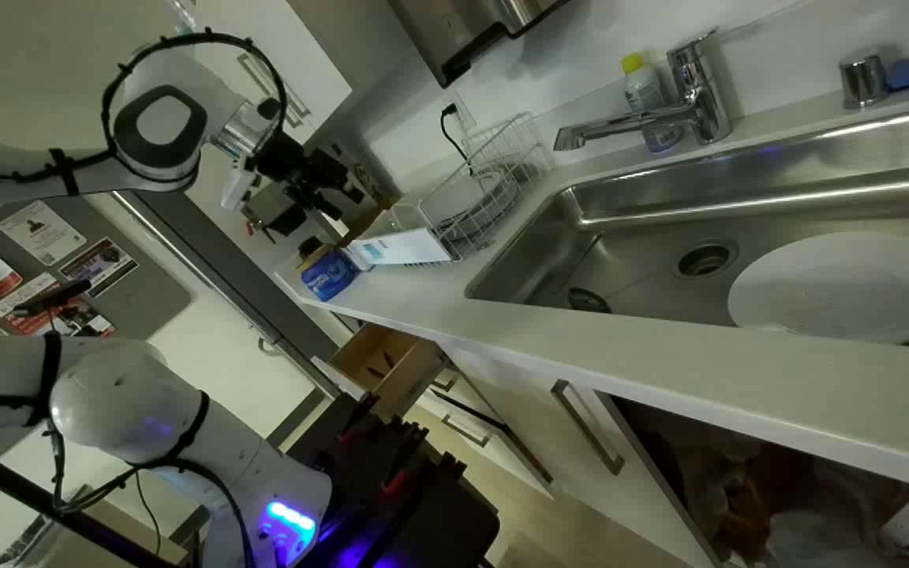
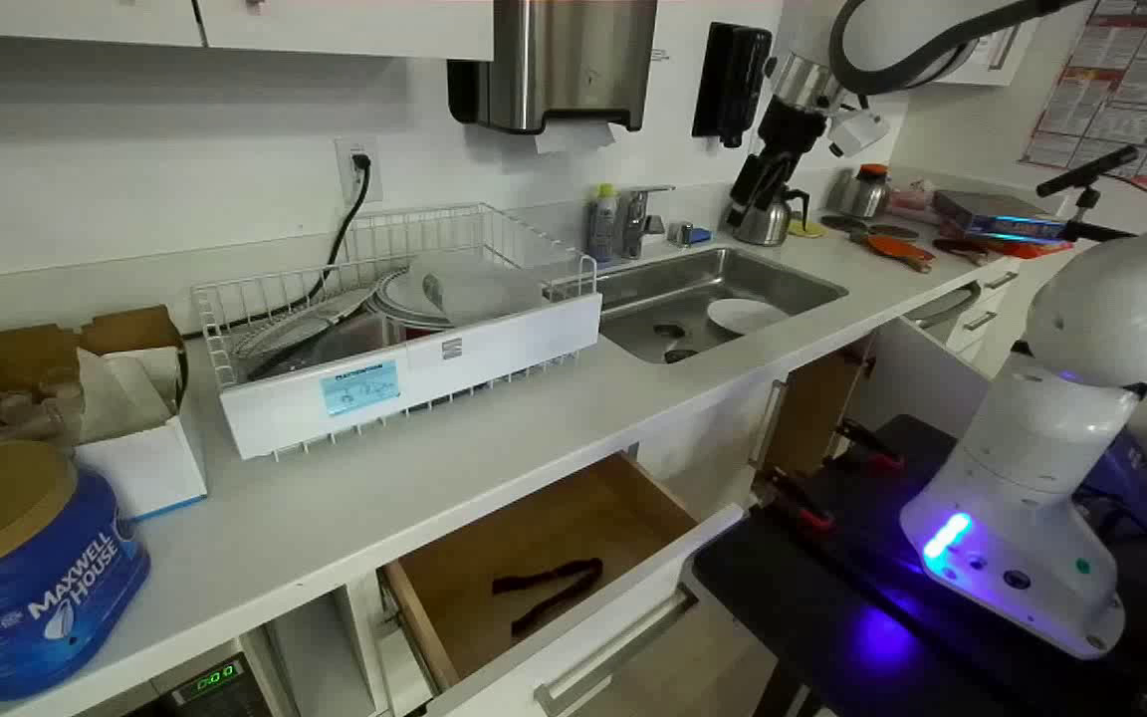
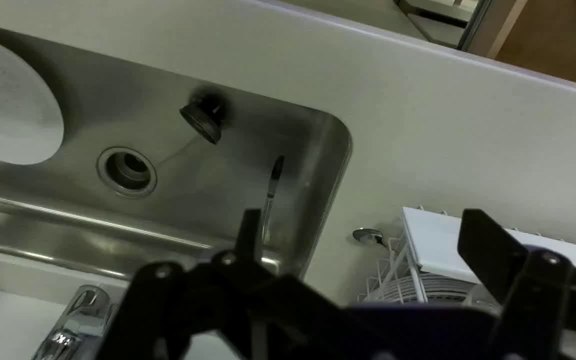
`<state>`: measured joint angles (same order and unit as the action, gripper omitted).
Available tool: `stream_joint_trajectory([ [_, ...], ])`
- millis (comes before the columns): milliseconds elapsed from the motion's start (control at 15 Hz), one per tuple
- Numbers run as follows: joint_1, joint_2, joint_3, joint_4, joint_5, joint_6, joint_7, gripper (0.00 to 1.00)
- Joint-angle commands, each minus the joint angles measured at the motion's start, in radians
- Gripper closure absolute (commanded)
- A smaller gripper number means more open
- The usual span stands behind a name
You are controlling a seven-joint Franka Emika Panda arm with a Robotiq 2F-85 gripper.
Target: Put the plug on the sink drain
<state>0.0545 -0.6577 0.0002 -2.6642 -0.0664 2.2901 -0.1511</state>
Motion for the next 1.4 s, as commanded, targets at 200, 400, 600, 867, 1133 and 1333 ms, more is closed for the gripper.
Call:
stream_joint_trajectory([
  [200, 0.002, 0.0, -0.002, 0.001, -0.001, -0.002, 0.001, 0.0],
  [400, 0.002, 0.0, -0.002, 0.001, -0.001, -0.002, 0.001, 0.0],
  [600, -0.05, 0.08, -0.005, 0.066, -0.039, 0.061, 0.03, 0.0],
  [867, -0.109, 0.234, -0.063, 0.161, -0.076, 0.142, -0.012, 0.0],
  [1133, -0.126, 0.414, -0.165, 0.271, -0.029, 0.154, -0.093, 0.0],
  [1333, -0.125, 0.544, -0.243, 0.362, 0.084, 0.11, -0.217, 0.0],
])
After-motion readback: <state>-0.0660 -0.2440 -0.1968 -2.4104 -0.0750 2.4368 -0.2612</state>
